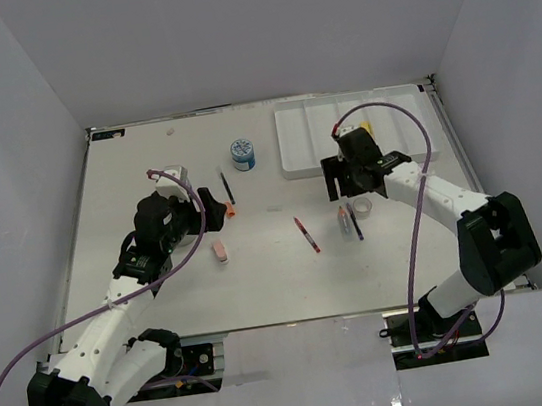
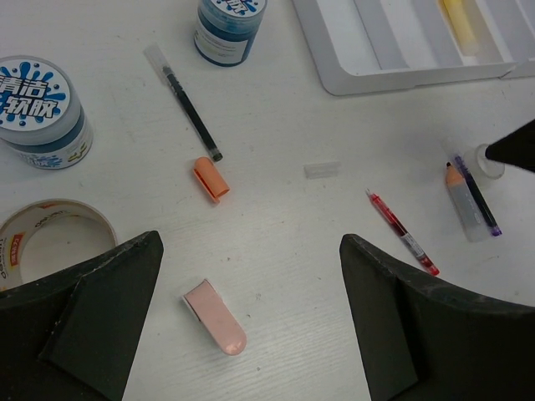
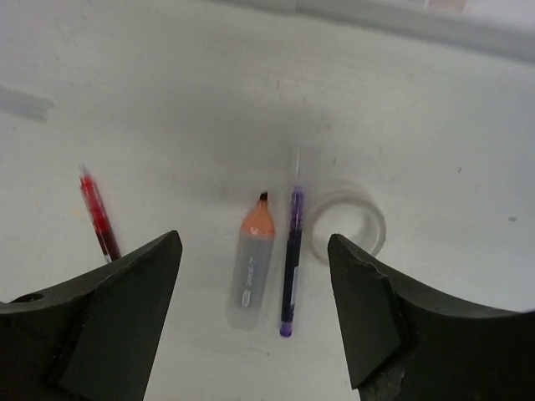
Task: Sort the stationery into containers
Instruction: Pick up the pen from the center of the board.
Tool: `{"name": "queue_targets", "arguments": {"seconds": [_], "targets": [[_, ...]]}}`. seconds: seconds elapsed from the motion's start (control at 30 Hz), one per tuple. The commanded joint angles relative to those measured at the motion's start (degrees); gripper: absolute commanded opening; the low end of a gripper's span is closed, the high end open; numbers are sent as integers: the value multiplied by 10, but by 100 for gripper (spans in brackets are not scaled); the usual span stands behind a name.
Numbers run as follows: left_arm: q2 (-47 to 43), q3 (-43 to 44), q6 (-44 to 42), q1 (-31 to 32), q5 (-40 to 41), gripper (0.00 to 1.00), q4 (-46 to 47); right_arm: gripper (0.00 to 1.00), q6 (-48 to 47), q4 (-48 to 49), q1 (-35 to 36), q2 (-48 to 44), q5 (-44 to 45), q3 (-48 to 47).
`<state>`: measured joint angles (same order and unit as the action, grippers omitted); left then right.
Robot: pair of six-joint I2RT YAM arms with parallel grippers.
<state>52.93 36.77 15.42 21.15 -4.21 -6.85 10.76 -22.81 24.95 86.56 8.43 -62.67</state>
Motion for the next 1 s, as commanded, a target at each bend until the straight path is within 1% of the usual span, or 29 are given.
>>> {"name": "queue_targets", "arguments": {"seconds": [0.0,0.13,0.27,0.37,0.63,0.67,0.9,0.97], "targets": [[-11,0,4,1,12,98,-2,77,66,20,25,-28,26,56],[-6,0,6,1,14,98,-4,72,105,30,63,-29,58,91],[-2,0,7,1,12,98,-4,68,123,39,75,-25,67,113],[1,1,8,1,12,98,-5,62,127,41,79,-16,65,122],[7,0,10,1,7,98,-5,57,137,51,83,10,62,145],[8,0,10,1,5,98,-5,54,136,54,84,11,62,147],[14,0,11,1,5,98,-5,53,143,52,87,16,63,165],[15,0,16,1,3,98,-4,46,143,52,88,13,62,170]]}}
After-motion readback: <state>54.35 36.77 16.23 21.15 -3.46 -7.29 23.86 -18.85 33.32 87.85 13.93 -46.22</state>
